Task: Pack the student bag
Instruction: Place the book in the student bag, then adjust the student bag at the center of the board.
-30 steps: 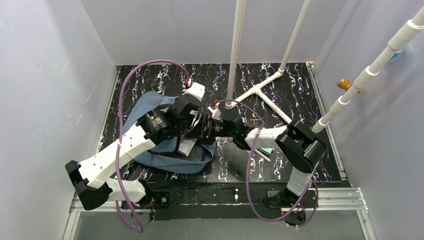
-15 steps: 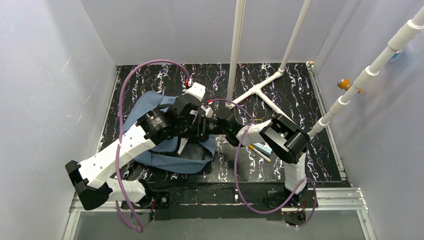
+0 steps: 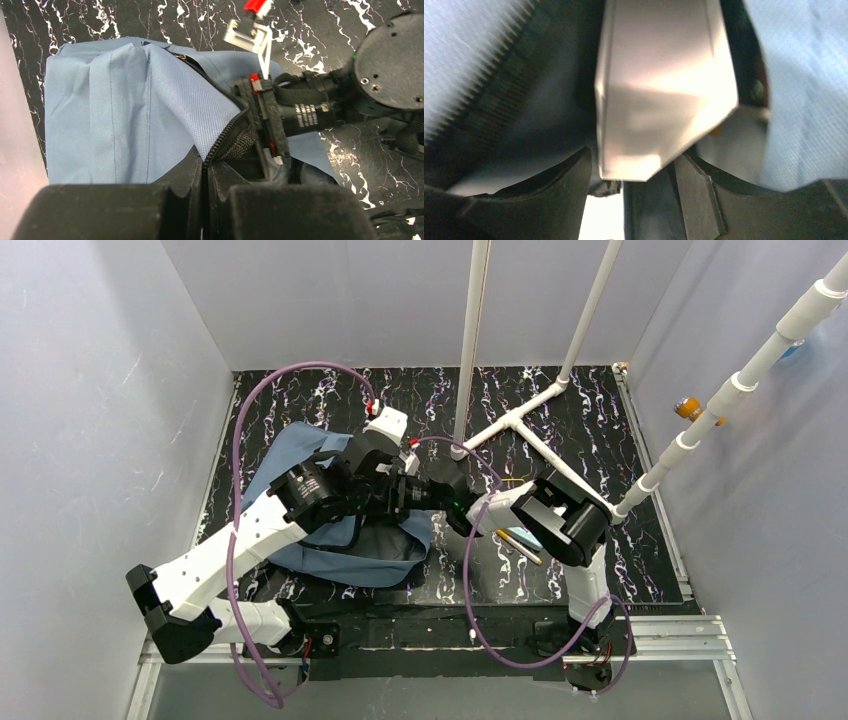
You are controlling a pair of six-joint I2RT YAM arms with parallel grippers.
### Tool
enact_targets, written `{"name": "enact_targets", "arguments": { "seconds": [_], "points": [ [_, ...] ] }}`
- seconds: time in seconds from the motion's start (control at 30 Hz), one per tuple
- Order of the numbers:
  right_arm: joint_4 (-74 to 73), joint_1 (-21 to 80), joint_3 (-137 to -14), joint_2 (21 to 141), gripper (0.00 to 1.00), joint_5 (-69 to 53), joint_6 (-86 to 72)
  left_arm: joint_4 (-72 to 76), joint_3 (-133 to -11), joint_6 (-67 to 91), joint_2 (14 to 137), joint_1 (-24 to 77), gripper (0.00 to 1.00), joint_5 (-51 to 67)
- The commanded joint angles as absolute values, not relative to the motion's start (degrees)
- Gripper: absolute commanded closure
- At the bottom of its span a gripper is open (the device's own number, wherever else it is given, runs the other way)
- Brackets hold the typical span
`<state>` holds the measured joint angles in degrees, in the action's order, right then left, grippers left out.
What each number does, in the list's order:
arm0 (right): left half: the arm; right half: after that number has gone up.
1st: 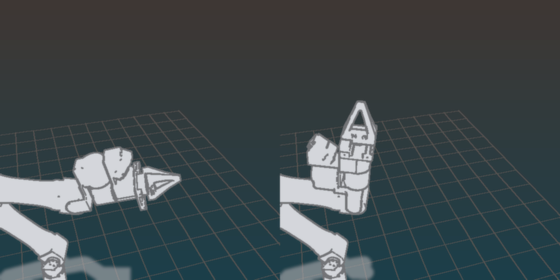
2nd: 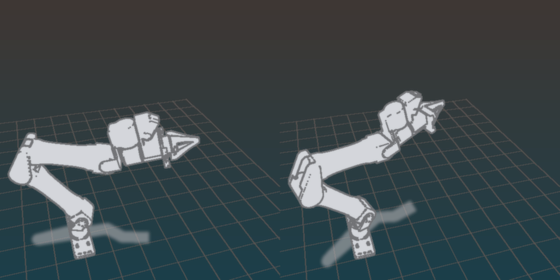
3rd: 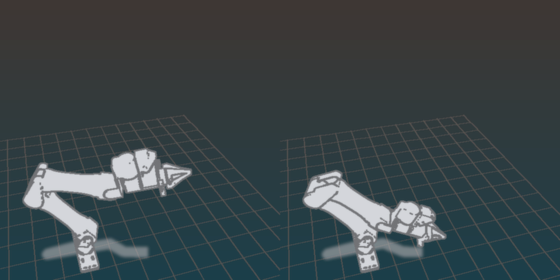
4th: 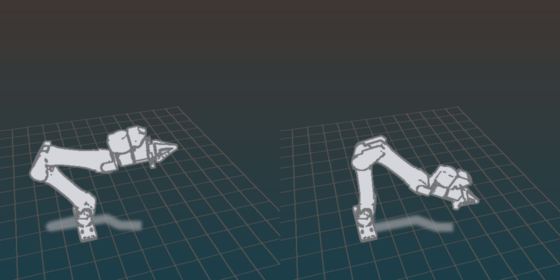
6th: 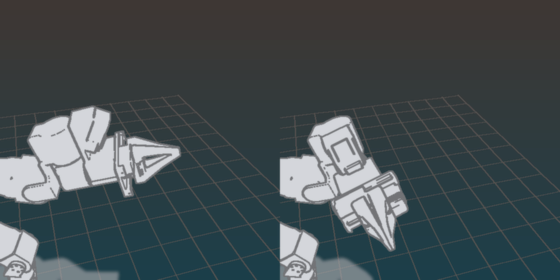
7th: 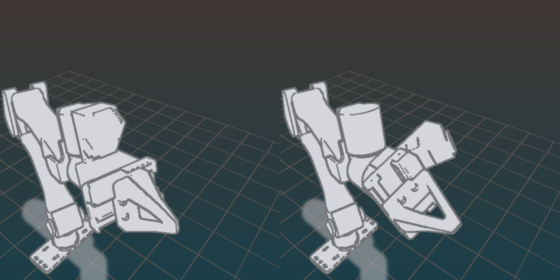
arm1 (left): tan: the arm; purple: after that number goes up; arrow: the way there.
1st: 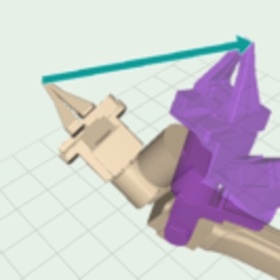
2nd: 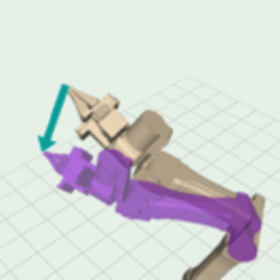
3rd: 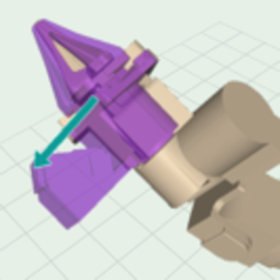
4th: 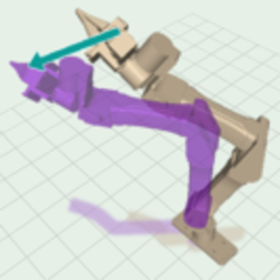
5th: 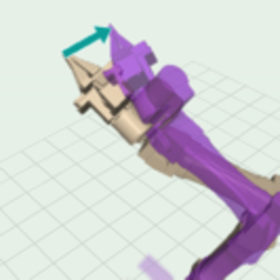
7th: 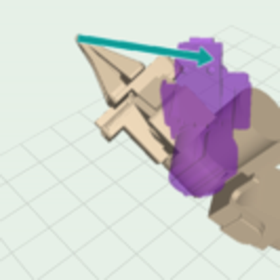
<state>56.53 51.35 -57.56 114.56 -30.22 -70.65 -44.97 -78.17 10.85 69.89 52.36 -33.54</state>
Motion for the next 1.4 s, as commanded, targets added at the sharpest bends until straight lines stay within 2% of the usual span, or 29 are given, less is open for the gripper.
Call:
{"name": "enact_targets", "arguments": {
  "seconds": [0.0,0.1,0.2,0.27,0.33,0.4,0.53,0.63,0.73,0.9,1.0,1.07,1.17,1.2,1.27,1.37],
  "points": [
    [59.44,50.98,-52.22,110.04,0.30,-32.51,-67.92,-44.31,-77.08,11.60,67.76,52.70,1.00,-35.32],
    [58.80,51.06,-51.18,109.28,0.28,-32.75,-66.77,-44.30,-76.69,11.75,67.17,52.65,1.00,-35.40],
    [58.02,51.59,-53.26,110.86,0.29,-32.79,-66.56,-44.34,-76.55,11.87,67.13,52.65,1.00,-35.29],
    [59.13,52.55,-56.24,112.96,0.33,-32.85,-67.44,-44.39,-76.44,12.27,67.07,52.67,1.00,-34.68],
    [60.10,53.95,-59.46,115.18,0.43,-32.79,-68.54,-44.46,-76.33,12.92,66.85,52.73,1.00,-34.09],
    [60.77,55.10,-62.89,117.55,0.48,-33.20,-69.21,-44.55,-76.22,13.69,66.63,52.70,1.00,-33.78],
    [61.23,55.35,-65.24,119.35,0.51,-33.94,-70.13,-44.69,-75.73,14.15,66.20,52.66,1.00,-33.65],
    [60.35,52.93,-60.46,116.16,0.47,-33.25,-69.06,-44.99,-75.01,14.28,65.76,52.65,1.00,-34.72],
    [50.20,50.60,-55.11,109.95,0.40,-33.83,-62.62,-44.93,-73.79,15.06,65.25,52.65,1.00,-35.19],
    [8.42,49.29,-56.14,98.16,0.18,-28.27,-35.03,-44.65,-73.42,15.60,66.36,52.65,1.00,-35.13],
    [-7.96,49.35,-56.71,91.90,0.09,-18.87,-23.14,-44.49,-73.94,15.71,66.87,52.66,1.00,-35.55],
    [-15.55,49.92,-57.45,89.97,0.08,-12.34,-18.62,-44.19,-73.96,15.87,66.93,52.66,1.00,-36.02],
    [-21.95,54.17,-58.52,89.13,0.06,0.29,-15.15,-43.90,-73.30,17.04,66.38,52.72,0.98,-37.48],
    [-22.64,56.07,-58.92,89.29,0.03,5.52,-15.39,-43.86,-73.06,17.64,66.01,52.66,0.97,-38.08],
    [-22.81,59.61,-59.68,89.81,0.02,14.30,-17.87,-43.58,-72.39,19.29,65.15,52.65,0.96,-38.56],
    [-19.04,63.02,-59.73,91.14,0.02,21.15,-20.88,-43.33,-71.24,21.71,63.65,52.65,0.94,-38.90]
  ]
}}
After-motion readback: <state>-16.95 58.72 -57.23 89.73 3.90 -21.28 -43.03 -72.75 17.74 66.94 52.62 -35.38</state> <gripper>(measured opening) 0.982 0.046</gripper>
